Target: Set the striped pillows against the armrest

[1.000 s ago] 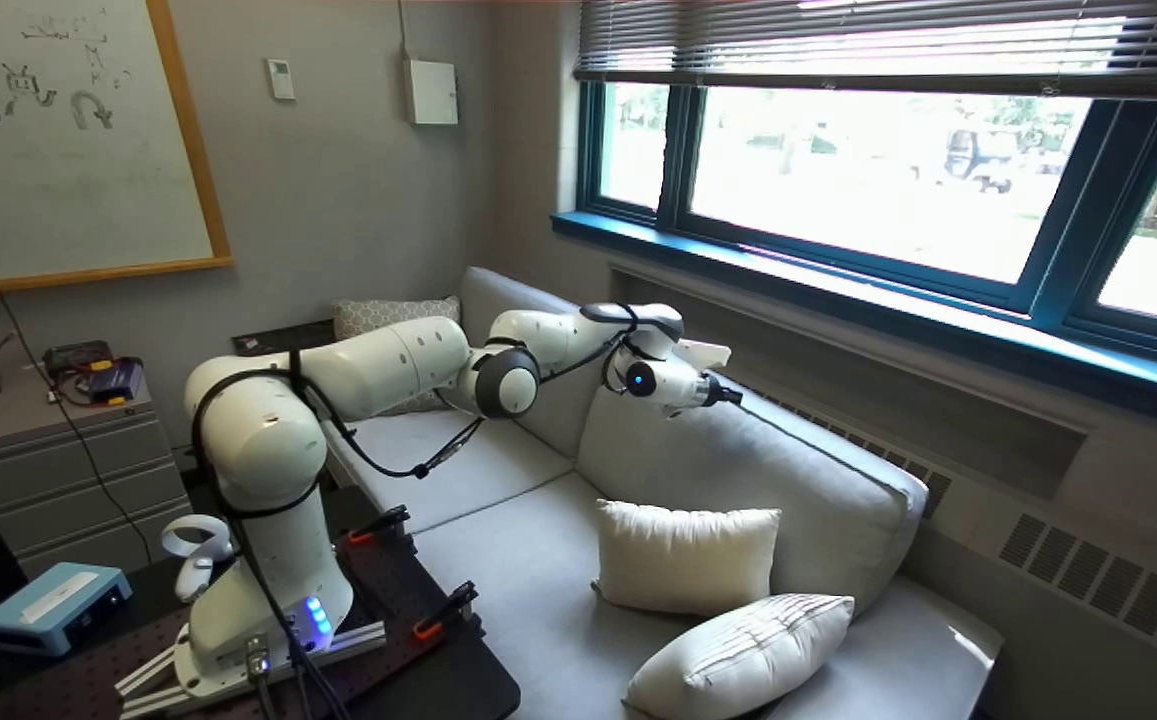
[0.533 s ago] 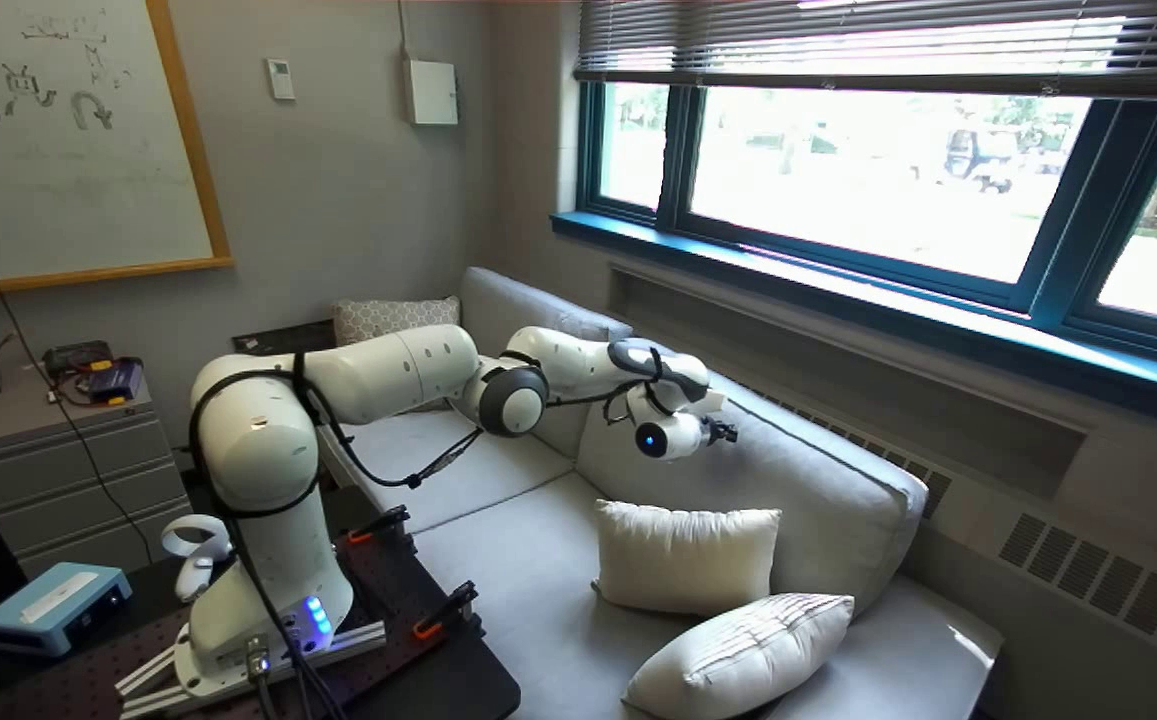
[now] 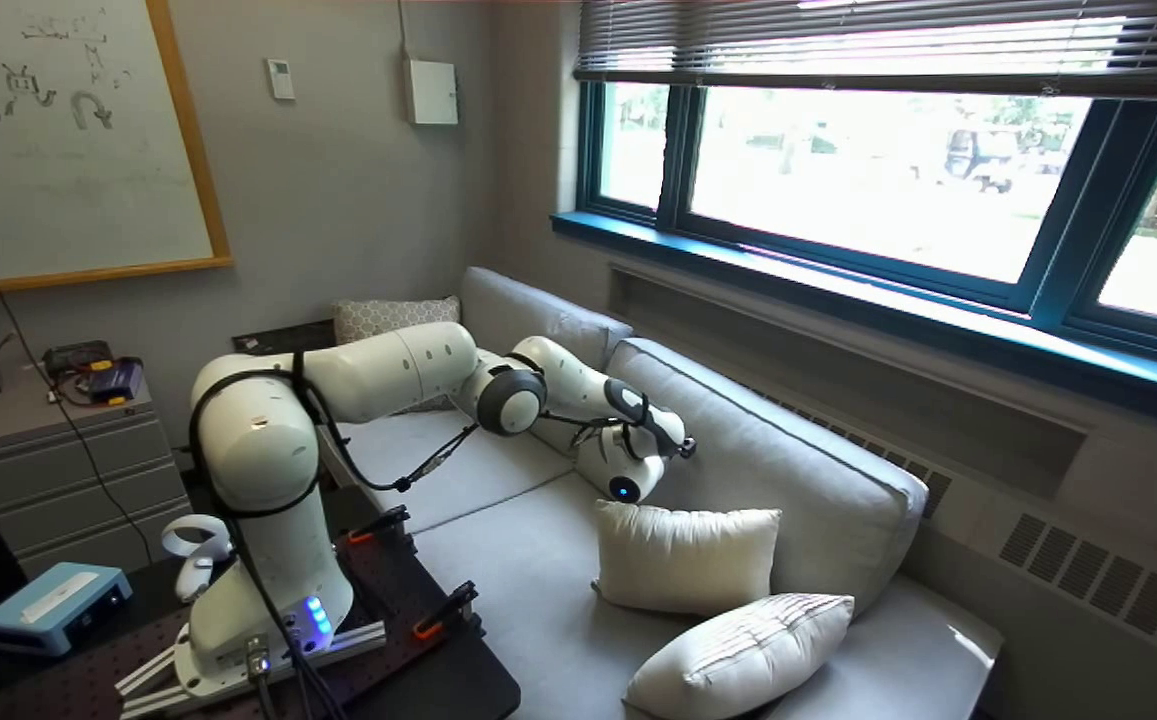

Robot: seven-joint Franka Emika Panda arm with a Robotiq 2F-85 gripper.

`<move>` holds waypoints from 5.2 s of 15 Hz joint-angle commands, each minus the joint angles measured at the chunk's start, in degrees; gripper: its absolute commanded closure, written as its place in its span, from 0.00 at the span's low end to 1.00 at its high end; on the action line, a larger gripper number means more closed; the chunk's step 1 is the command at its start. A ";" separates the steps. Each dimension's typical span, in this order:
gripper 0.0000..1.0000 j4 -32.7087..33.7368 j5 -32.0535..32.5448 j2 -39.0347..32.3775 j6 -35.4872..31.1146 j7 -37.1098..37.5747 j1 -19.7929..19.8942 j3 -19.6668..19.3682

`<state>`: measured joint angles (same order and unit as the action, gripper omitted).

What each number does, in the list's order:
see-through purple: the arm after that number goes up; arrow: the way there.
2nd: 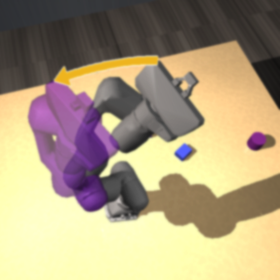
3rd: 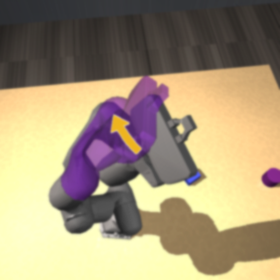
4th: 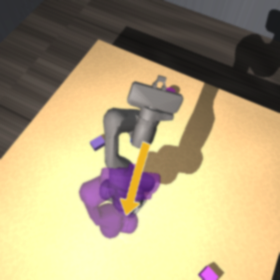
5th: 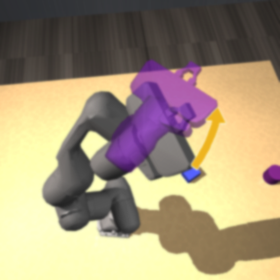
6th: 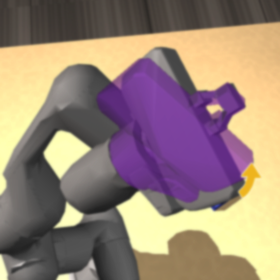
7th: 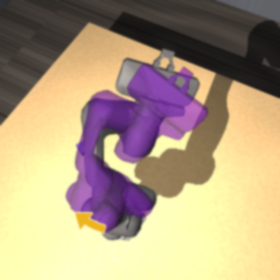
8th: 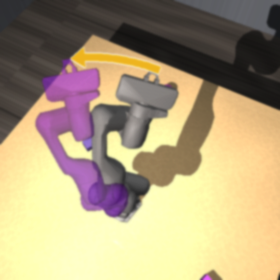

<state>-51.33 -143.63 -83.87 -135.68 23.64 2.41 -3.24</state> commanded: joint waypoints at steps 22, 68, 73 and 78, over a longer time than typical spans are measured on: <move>0.00 6.19 -5.88 6.94 -35.02 -49.08 -3.96 5.25; 0.05 -27.23 19.53 19.24 -59.24 -71.53 -5.56 2.39; 0.44 -26.67 24.65 18.21 -55.78 -74.41 2.88 11.78; 0.32 -27.94 32.70 14.49 -62.39 -79.12 17.06 30.67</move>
<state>-78.15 -114.07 -67.66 -194.21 -51.34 11.99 17.58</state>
